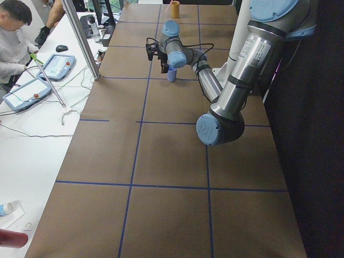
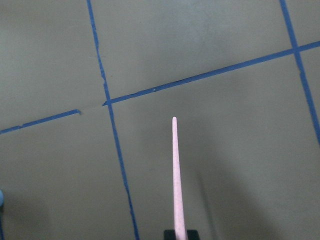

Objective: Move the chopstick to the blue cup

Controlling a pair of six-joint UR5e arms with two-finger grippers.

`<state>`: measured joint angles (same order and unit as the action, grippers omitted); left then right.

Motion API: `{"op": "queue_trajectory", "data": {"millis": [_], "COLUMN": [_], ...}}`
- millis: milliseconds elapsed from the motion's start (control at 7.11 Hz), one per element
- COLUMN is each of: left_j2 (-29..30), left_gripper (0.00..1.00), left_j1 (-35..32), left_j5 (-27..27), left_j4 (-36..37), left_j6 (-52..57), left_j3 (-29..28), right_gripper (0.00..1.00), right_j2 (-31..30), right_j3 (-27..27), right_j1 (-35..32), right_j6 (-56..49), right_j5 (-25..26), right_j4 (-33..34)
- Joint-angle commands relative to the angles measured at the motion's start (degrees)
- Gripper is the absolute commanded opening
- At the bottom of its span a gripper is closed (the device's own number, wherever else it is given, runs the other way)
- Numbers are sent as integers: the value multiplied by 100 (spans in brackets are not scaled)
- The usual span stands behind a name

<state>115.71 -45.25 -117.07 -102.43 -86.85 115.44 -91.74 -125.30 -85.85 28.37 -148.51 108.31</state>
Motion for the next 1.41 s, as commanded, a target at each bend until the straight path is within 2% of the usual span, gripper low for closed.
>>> {"op": "queue_trajectory", "data": {"millis": [0,281,422,562,703,844,984,1266], "left_j2": [-66,-293,-408,-426,-444,-444,-444,-435], "left_gripper": [100,100,100,100,100,100,100,100], "left_j1": [-45,-141,-168,-168,-160,-159,-142,-124], "left_j5": [9,9,0,44,183,185,193,211], "left_j4": [4,-5,-5,-5,-5,-5,-5,-5], "left_j6": [10,19,19,36,63,54,54,54], "left_j3": [5,5,5,-4,-13,-13,-13,-13], "right_gripper": [0,0,1,0,0,0,0,1], "right_j2": [1459,2848,3325,3564,3776,4178,4252,4217], "right_j3": [233,627,795,1127,1635,2153,2254,2229], "right_j1": [1144,2191,2709,3001,3283,3520,3810,4032], "right_j6": [2048,3939,4679,5426,6147,7120,7590,7996], "right_j5": [-301,-275,-241,-231,-188,-13,267,296], "right_j4": [-29,-55,-299,-1059,-2006,-2659,-2875,-2876]}}
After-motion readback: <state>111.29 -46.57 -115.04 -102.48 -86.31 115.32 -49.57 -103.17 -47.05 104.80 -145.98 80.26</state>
